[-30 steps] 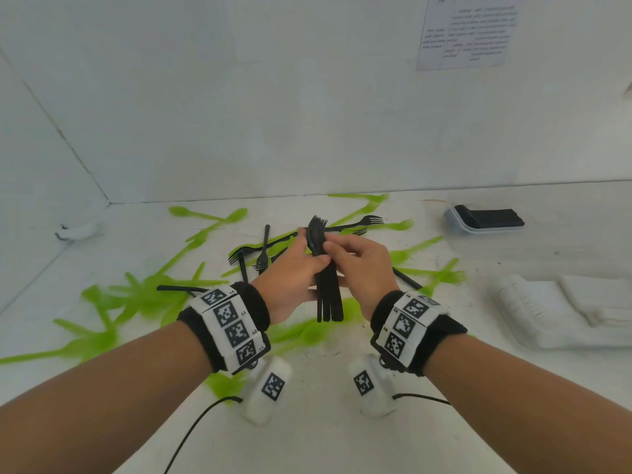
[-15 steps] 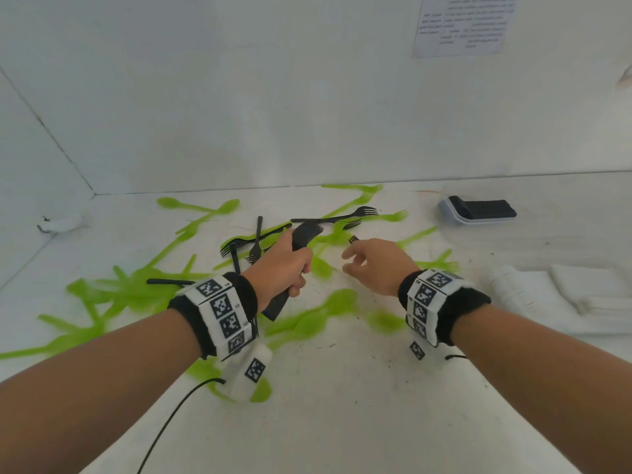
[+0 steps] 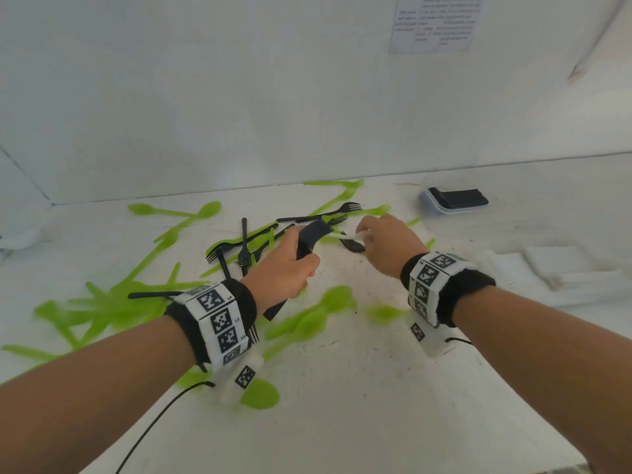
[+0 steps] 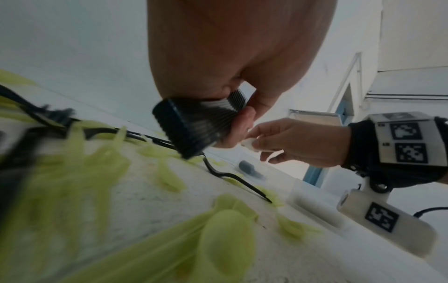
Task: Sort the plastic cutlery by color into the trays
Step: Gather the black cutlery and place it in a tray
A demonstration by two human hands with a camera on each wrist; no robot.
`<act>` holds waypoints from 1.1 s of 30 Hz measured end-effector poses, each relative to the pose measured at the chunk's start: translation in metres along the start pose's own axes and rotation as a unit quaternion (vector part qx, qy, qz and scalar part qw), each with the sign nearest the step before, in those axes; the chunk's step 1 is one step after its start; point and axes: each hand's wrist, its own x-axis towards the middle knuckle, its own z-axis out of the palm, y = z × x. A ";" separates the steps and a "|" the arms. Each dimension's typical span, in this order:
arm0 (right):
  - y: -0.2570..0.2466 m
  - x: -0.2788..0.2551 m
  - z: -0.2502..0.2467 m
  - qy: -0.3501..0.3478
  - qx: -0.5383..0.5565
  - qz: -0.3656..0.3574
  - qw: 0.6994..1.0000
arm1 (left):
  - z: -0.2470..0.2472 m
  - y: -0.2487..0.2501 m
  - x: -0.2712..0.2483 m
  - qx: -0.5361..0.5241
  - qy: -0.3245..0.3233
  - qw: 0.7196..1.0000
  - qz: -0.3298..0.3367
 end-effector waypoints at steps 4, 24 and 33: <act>0.025 -0.020 -0.033 0.094 0.010 0.003 0.995 | 0.026 0.013 0.015 0.013 -0.030 0.999 0.031; 0.306 -0.093 -0.122 0.114 0.053 0.022 0.992 | 0.287 0.094 0.082 0.167 0.120 0.978 -0.042; 0.377 -0.084 -0.153 0.019 0.036 -0.011 0.999 | 0.316 0.097 0.086 0.245 0.198 0.946 -0.077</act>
